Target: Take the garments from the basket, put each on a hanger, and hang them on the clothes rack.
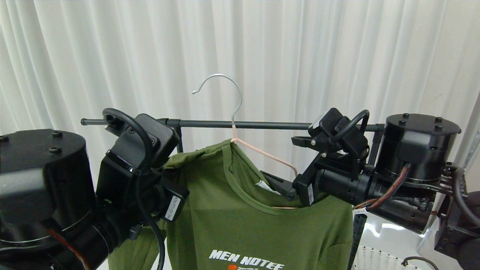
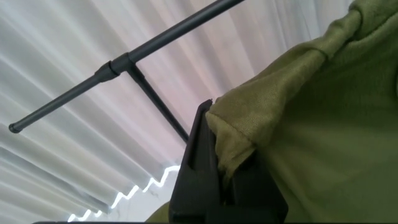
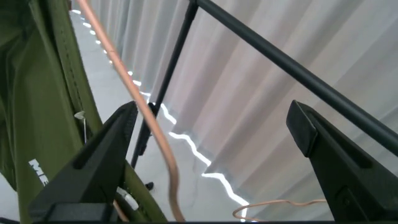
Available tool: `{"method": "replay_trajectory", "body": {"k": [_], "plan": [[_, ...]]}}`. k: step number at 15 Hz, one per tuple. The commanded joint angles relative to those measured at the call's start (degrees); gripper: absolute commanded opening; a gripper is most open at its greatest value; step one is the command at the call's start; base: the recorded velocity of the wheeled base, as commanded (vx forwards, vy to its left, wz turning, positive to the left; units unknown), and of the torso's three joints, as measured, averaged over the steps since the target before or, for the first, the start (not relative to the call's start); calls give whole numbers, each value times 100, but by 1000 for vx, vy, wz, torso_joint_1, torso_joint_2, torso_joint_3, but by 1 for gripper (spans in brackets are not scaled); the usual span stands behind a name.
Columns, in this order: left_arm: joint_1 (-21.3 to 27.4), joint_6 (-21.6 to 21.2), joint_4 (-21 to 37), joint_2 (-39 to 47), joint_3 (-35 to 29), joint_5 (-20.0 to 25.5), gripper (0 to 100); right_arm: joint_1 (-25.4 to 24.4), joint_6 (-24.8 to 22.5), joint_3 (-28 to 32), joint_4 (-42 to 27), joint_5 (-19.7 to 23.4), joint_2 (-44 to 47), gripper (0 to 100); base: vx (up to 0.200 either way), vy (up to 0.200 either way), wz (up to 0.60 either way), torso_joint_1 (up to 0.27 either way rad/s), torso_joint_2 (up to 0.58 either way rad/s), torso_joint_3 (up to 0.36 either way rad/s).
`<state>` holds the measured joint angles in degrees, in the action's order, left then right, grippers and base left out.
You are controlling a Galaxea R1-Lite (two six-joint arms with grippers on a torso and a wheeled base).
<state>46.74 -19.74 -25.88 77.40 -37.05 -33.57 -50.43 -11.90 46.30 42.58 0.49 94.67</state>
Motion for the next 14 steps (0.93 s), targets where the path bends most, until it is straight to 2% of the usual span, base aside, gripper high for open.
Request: {"method": "replay_trajectory", "body": {"k": [1,11,13,14], "plan": [[11,5,-5,21,-31,0,0,-37,-32,28,5,-22,69,0,0,0,0,0,0,0],[72,5,-5,30,-4,0,0,-28,-49,2,13,-40,60,0,0,0,0,0,0,0],[125,146,-5,3,5,0,0,-37,-49,2,13,-40,60,0,0,0,0,0,0,0],[151,225,-5,3,5,0,100,-37,-49,2,13,-75,51,0,0,0,0,0,0,0]]}}
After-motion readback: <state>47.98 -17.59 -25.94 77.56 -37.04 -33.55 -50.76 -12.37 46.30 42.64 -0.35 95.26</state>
